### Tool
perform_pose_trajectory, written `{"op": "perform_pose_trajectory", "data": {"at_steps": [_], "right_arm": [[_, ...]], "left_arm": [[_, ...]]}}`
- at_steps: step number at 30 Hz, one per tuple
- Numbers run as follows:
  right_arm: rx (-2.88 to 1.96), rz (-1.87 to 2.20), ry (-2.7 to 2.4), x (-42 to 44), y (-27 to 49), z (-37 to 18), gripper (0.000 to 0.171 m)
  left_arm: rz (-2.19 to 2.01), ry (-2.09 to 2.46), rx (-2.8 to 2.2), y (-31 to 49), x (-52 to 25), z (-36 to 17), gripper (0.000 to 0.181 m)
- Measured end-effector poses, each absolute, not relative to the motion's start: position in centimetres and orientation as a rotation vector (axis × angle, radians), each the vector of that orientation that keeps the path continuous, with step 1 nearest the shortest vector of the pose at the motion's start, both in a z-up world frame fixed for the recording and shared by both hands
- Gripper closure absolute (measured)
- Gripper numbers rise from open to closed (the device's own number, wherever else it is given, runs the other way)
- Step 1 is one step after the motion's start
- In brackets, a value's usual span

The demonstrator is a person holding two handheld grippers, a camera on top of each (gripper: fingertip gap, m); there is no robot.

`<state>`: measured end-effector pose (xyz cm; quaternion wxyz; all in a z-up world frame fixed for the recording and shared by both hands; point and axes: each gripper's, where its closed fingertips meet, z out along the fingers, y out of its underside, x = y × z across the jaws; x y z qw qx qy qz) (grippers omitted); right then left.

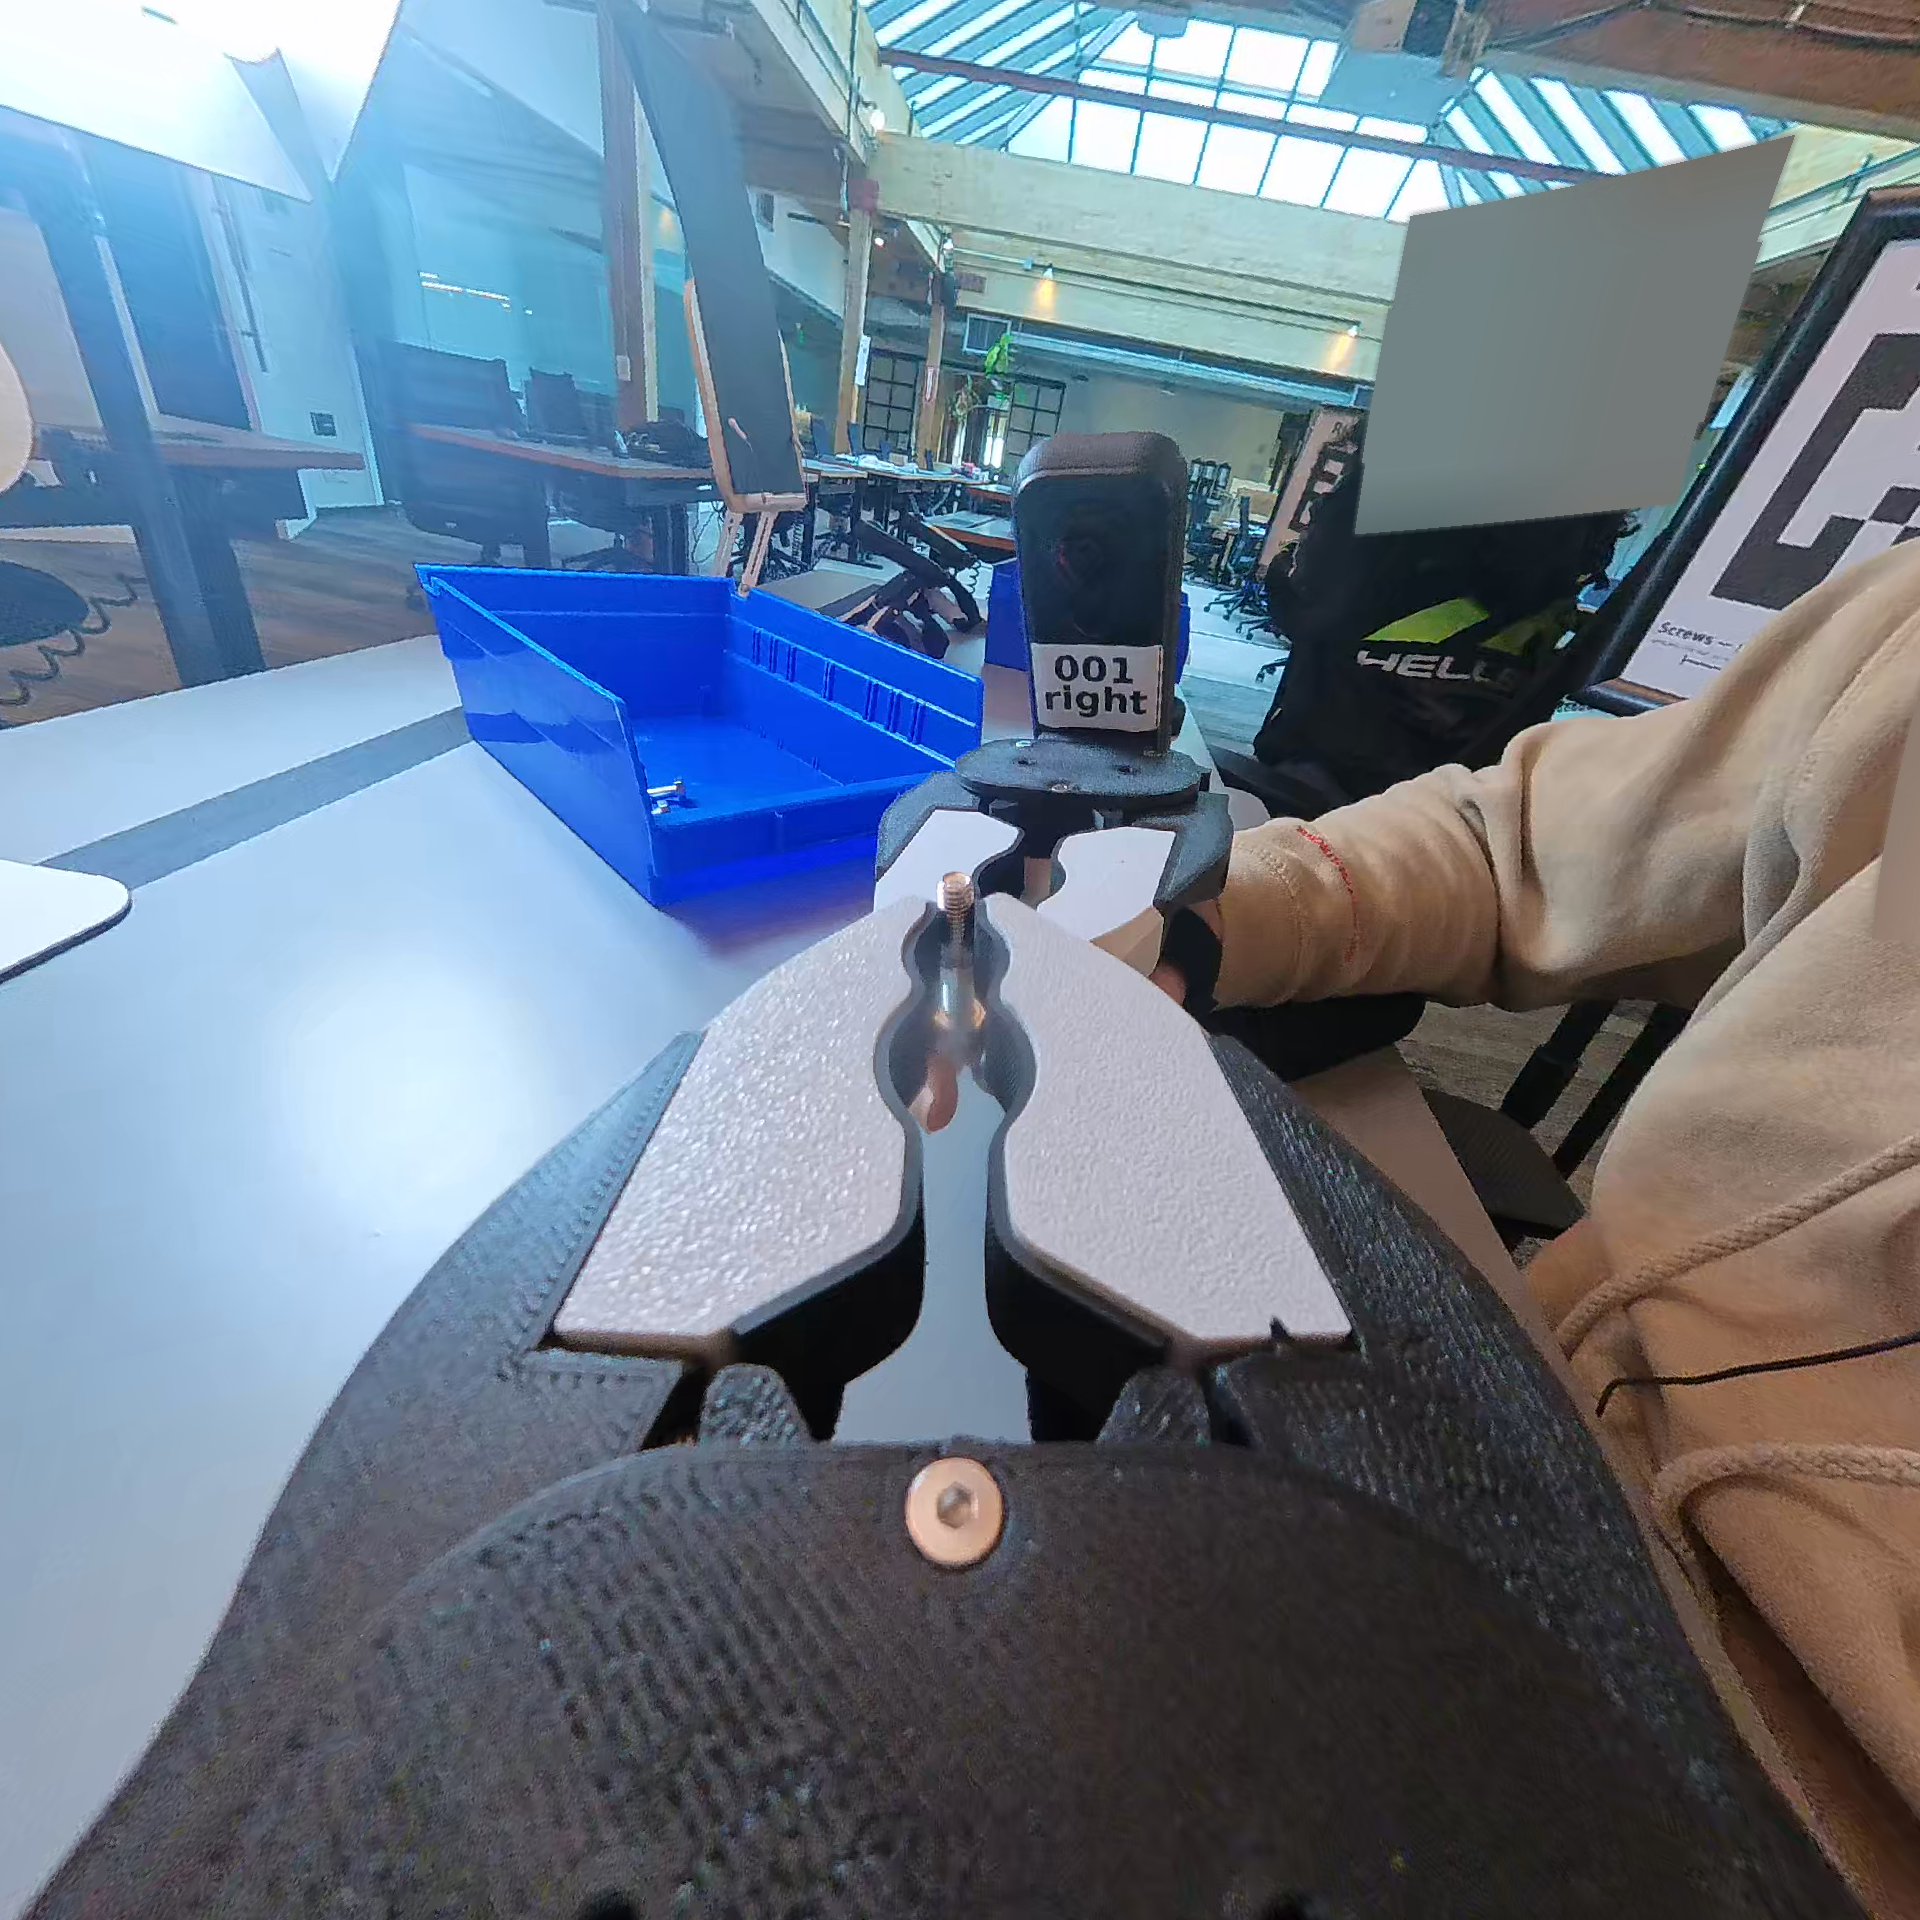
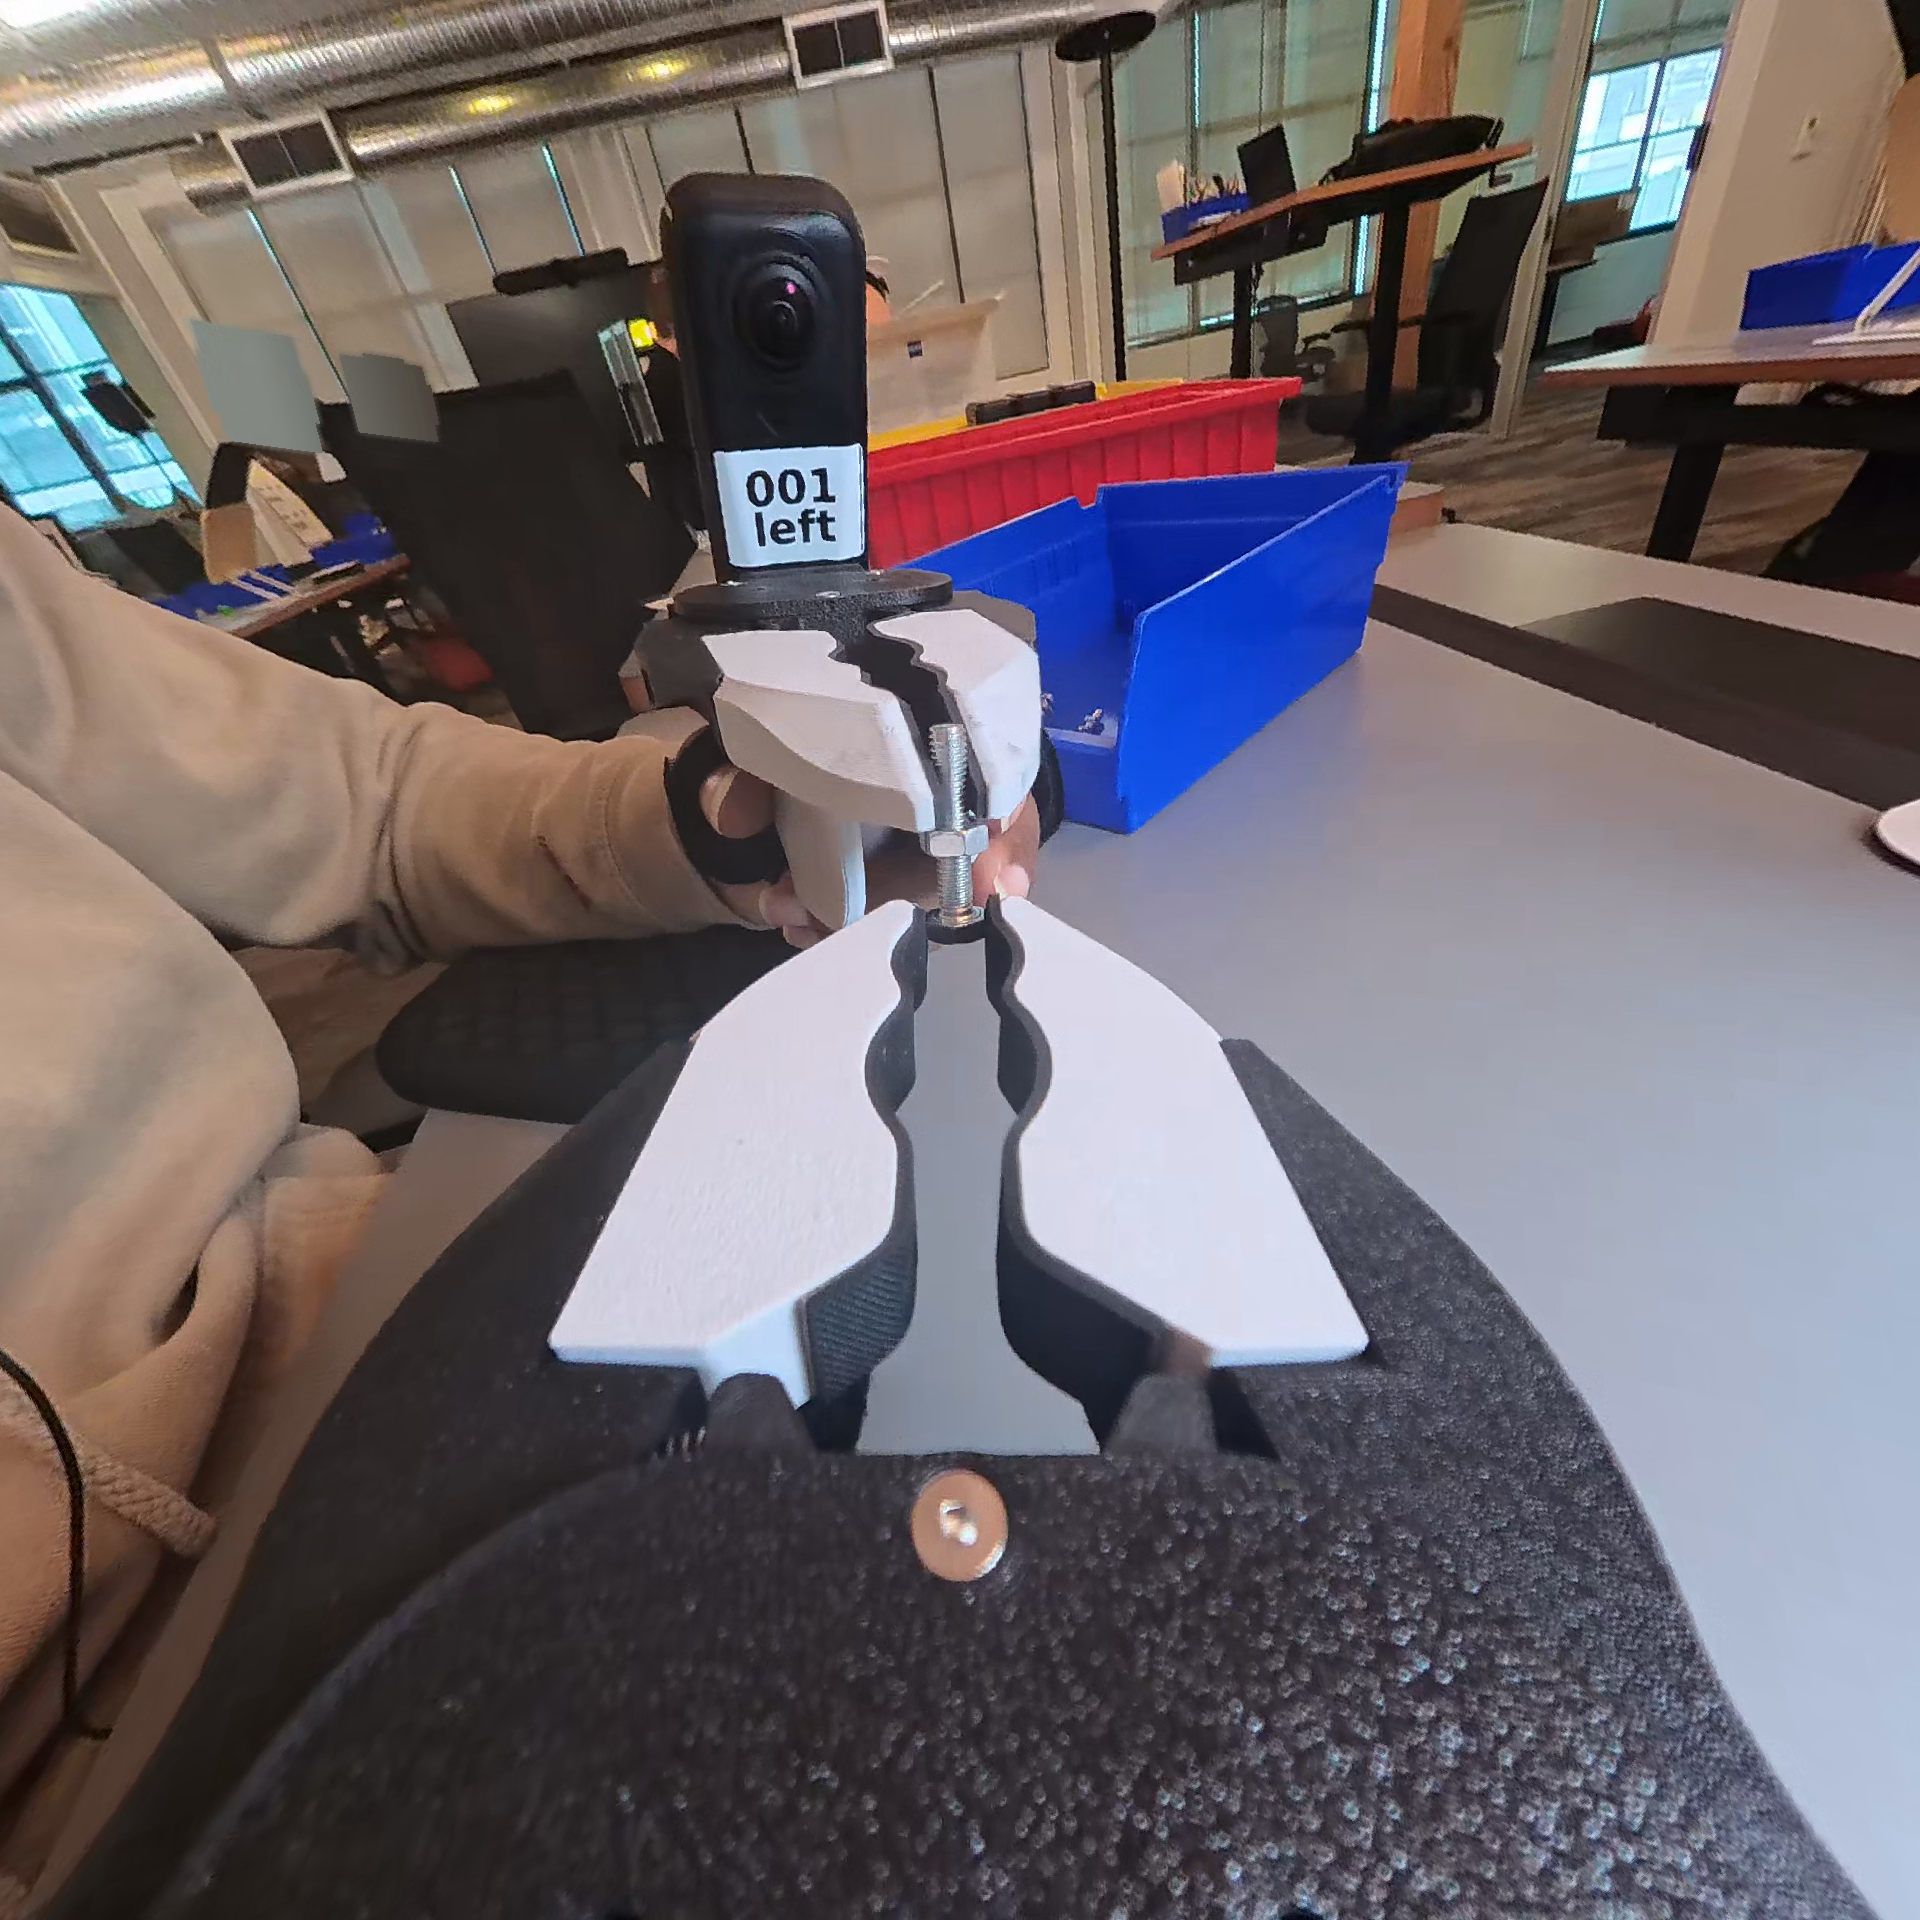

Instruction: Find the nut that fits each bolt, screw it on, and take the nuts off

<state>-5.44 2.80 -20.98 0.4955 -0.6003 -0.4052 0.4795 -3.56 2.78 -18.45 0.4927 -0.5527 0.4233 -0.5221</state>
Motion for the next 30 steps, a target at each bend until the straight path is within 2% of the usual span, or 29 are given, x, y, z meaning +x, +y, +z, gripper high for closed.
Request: {"op": "perform_pose_trajectory", "data": {"at_steps": [14, 17, 20, 23, 24, 25, 26, 30], "right_arm": [[-1.442, 1.149, -0.959, -5.2, 3.0, -20.4, 0.161], [-1.438, 1.186, -0.927, -4.7, 3.2, -20.0, 0.161], [-1.451, 1.19, -0.938, -4.7, 3.2, -20.1, 0.161], [-1.474, 1.189, -0.919, -4.5, 3.6, -20.2, 0.161], [-1.488, 1.179, -0.892, -4.2, 4.0, -20.2, 0.161], [-1.508, 1.172, -0.869, -3.9, 4.5, -20.3, 0.161], [-1.525, 1.169, -0.854, -3.6, 4.9, -20.5, 0.161], [-1.534, 1.169, -0.878, -3.9, 4.6, -20.8, 0.161]], "left_arm": [[-1.255, 0.992, -1.317, 2.9, -3.8, -17.9, 0.175], [-1.29, 0.995, -1.327, 2.8, -3.7, -17.8, 0.148], [-1.285, 1.041, -1.345, 2.3, -3.1, -18.5, 0.14], [-1.278, 1.078, -1.34, 1.8, -3.0, -18.7, 0.143], [-1.281, 1.084, -1.339, 1.8, -3.1, -18.6, 0.149], [-1.311, 1.1, -1.314, 1.4, -3.4, -18.3, 0.165], [-1.327, 1.084, -1.303, 1.4, -3.6, -17.9, 0.168], [-1.264, 1.024, -1.33, 2.6, -4.0, -18.0, 0.164]]}}
